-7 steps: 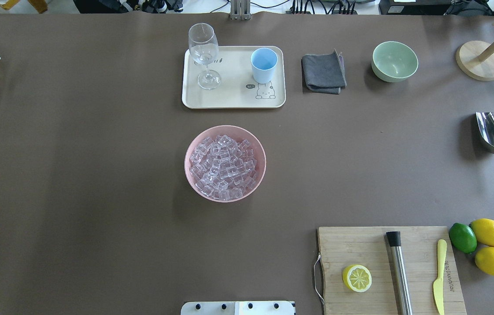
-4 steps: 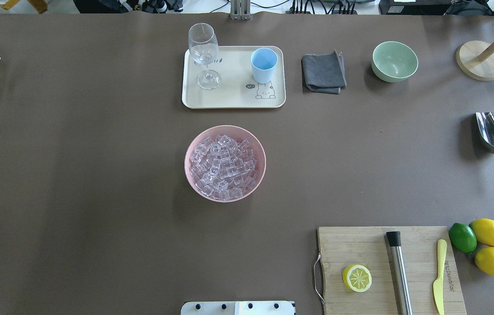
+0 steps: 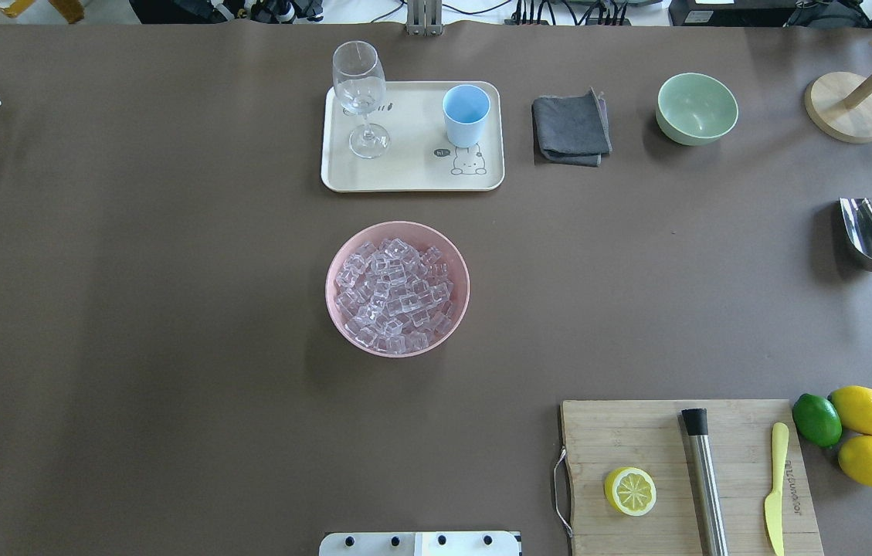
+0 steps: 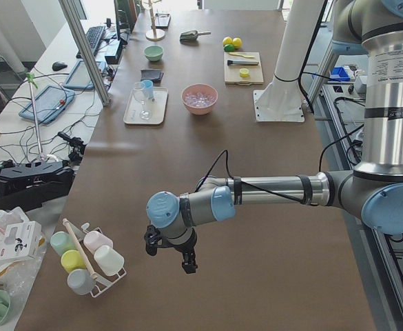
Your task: Put ice in cup with scoop
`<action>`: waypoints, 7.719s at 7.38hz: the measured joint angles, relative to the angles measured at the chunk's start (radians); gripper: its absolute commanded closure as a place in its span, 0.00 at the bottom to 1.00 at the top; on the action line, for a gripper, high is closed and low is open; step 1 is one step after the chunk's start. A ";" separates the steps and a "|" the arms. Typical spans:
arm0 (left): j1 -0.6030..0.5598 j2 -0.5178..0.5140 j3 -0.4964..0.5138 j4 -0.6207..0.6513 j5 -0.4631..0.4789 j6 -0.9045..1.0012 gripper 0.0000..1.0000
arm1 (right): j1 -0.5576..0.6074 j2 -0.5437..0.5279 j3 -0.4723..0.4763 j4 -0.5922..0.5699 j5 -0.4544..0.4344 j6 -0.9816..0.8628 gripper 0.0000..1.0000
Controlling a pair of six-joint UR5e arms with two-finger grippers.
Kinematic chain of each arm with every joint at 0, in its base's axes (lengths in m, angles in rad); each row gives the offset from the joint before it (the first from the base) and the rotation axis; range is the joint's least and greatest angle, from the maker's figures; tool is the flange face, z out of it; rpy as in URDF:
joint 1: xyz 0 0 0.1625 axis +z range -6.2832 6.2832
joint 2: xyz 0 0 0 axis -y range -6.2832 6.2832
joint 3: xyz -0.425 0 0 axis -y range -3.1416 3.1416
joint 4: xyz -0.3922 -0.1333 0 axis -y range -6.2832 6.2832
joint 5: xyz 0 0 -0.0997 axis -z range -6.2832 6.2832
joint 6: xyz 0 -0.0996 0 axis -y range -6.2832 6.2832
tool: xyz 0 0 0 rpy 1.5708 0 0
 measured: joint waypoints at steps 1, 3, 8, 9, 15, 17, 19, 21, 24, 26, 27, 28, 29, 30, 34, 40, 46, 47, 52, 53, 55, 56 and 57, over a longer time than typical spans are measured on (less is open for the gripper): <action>-0.002 -0.006 -0.012 0.021 0.000 0.007 0.01 | -0.001 -0.008 0.011 0.001 0.003 0.028 0.01; 0.004 -0.033 0.050 0.025 -0.004 0.011 0.01 | -0.025 -0.033 0.050 0.002 0.002 0.086 0.01; 0.016 -0.051 0.033 0.029 -0.054 0.003 0.01 | -0.185 -0.152 -0.001 0.435 -0.040 0.424 0.02; 0.023 -0.043 0.009 0.031 -0.066 0.002 0.01 | -0.223 -0.153 -0.025 0.487 -0.062 0.489 0.02; 0.121 -0.031 -0.033 0.032 -0.078 0.007 0.01 | -0.322 -0.126 -0.156 0.657 -0.102 0.623 0.11; 0.174 -0.044 -0.046 0.045 -0.077 0.001 0.01 | -0.354 -0.111 -0.171 0.669 -0.115 0.660 0.11; 0.185 -0.046 -0.061 0.061 -0.077 0.000 0.01 | -0.370 -0.107 -0.185 0.670 -0.122 0.649 0.14; 0.227 -0.045 -0.088 0.060 -0.080 0.006 0.01 | -0.376 -0.111 -0.207 0.670 -0.121 0.605 0.24; 0.397 -0.082 -0.224 0.058 -0.078 0.010 0.02 | -0.382 -0.116 -0.220 0.670 -0.112 0.582 0.38; 0.468 -0.142 -0.247 0.055 -0.073 0.010 0.02 | -0.395 -0.116 -0.221 0.670 -0.110 0.585 0.42; 0.502 -0.151 -0.257 0.052 -0.072 0.011 0.02 | -0.400 -0.117 -0.222 0.669 -0.109 0.584 0.60; 0.546 -0.157 -0.271 0.037 -0.070 0.012 0.02 | -0.405 -0.120 -0.224 0.668 -0.107 0.582 0.94; 0.580 -0.168 -0.285 -0.004 -0.064 0.012 0.02 | -0.407 -0.121 -0.224 0.666 -0.105 0.580 1.00; 0.620 -0.180 -0.306 -0.051 -0.033 0.012 0.02 | -0.408 -0.124 -0.224 0.665 -0.104 0.579 1.00; 0.807 -0.256 -0.338 -0.216 0.131 0.013 0.01 | -0.407 -0.137 -0.167 0.658 -0.102 0.520 1.00; 0.851 -0.253 -0.459 -0.345 0.131 0.017 0.01 | -0.345 -0.117 0.139 0.330 -0.104 -0.167 1.00; 0.941 -0.276 -0.426 -0.489 0.169 0.152 0.01 | -0.400 0.134 0.297 -0.169 -0.230 -0.356 1.00; 0.996 -0.292 -0.371 -0.579 0.231 0.149 0.01 | -0.456 0.200 0.301 -0.237 -0.282 -0.400 1.00; 1.131 -0.348 -0.265 -0.697 0.354 0.042 0.01 | -0.609 0.413 0.358 -0.474 -0.427 -0.729 1.00; 1.124 -0.363 -0.244 -0.701 0.360 0.039 0.01 | -0.648 0.472 0.368 -0.547 -0.465 -0.736 1.00; 1.115 -0.392 -0.212 -0.702 0.397 0.036 0.01 | -0.706 0.540 0.376 -0.618 -0.509 -0.738 1.00; 1.113 -0.397 -0.206 -0.704 0.405 0.035 0.01 | -0.736 0.568 0.375 -0.654 -0.529 -0.733 1.00; 1.111 -0.399 -0.203 -0.710 0.409 0.034 0.01 | -0.780 0.630 0.370 -0.750 -0.579 -0.711 1.00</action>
